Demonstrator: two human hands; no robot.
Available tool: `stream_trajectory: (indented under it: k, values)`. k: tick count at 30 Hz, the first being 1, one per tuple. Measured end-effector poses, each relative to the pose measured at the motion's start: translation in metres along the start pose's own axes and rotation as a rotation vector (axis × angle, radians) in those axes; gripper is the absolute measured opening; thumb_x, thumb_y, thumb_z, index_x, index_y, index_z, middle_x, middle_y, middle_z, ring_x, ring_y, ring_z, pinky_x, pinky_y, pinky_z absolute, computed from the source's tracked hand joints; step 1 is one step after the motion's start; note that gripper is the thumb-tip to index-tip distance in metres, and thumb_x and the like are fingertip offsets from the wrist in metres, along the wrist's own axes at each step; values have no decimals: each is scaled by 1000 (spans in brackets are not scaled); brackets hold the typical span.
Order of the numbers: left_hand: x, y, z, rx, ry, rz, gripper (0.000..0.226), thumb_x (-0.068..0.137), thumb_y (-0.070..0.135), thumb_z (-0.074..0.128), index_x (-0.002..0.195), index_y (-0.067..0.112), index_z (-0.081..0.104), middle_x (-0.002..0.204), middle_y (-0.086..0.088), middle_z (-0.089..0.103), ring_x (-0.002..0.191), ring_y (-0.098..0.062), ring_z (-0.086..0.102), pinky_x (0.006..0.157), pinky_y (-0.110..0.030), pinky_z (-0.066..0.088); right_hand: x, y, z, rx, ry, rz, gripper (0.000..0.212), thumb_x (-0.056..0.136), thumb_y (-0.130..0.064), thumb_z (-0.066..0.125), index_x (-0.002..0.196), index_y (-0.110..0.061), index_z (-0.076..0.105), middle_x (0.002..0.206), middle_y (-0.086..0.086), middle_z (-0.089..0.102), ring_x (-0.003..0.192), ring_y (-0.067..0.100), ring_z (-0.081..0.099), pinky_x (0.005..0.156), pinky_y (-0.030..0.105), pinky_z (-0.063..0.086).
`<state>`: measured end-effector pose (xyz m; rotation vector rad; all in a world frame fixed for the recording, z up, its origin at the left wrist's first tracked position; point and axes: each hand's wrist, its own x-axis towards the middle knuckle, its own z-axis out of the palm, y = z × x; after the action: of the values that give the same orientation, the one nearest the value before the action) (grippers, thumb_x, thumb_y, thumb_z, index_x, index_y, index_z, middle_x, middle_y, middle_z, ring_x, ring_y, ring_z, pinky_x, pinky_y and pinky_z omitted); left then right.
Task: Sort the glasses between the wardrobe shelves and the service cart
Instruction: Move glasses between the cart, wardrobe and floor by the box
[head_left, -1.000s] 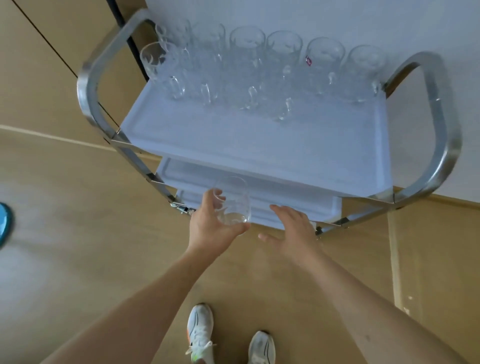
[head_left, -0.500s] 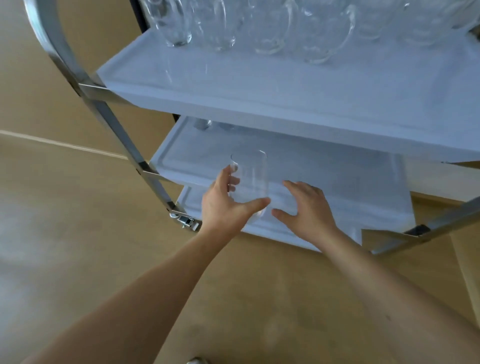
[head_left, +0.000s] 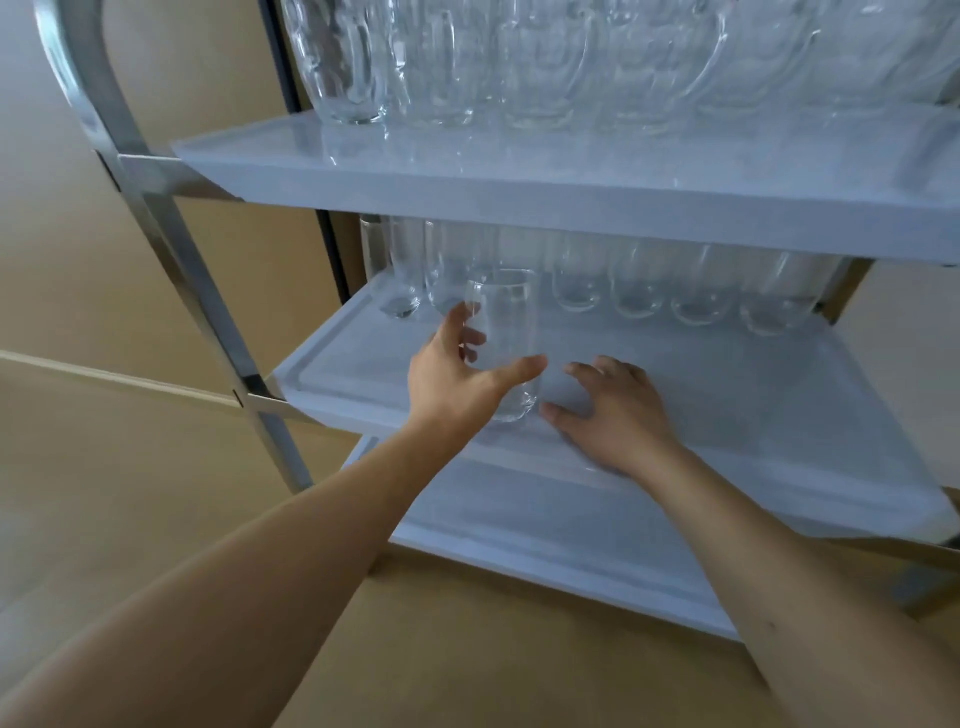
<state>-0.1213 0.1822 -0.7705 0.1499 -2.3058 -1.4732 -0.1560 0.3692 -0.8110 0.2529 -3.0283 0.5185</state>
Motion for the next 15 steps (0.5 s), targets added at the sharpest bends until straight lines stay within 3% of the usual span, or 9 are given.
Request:
stream_trajectory:
  k: [4, 8, 15]
  values:
    - [27, -7, 20, -34, 36, 8, 90, 50, 63, 86, 130, 40, 52, 100, 17, 63, 94, -2, 60, 87, -32, 53, 4, 1, 3, -64, -27, -10, 68, 91, -74, 40, 147, -35, 45, 154, 3, 39, 145, 30, 30, 121, 43, 21]
    - [60, -12, 43, -76, 90, 31, 94, 54, 56, 91, 135, 35, 50, 102, 17, 60, 96, -9, 61, 93, -37, 53, 2, 2, 6, -35, 29, -22, 65, 89, -74, 42, 140, -35, 51, 146, 1, 46, 139, 30, 36, 118, 41, 26]
    - [98, -22, 77, 117, 194, 76, 94, 58, 63, 85, 137, 34, 43, 119, 11, 63, 112, -19, 60, 97, -40, 49, 1, 3, 9, 18, 53, -13, 66, 88, -75, 43, 141, -37, 50, 146, -2, 45, 139, 27, 34, 117, 38, 24]
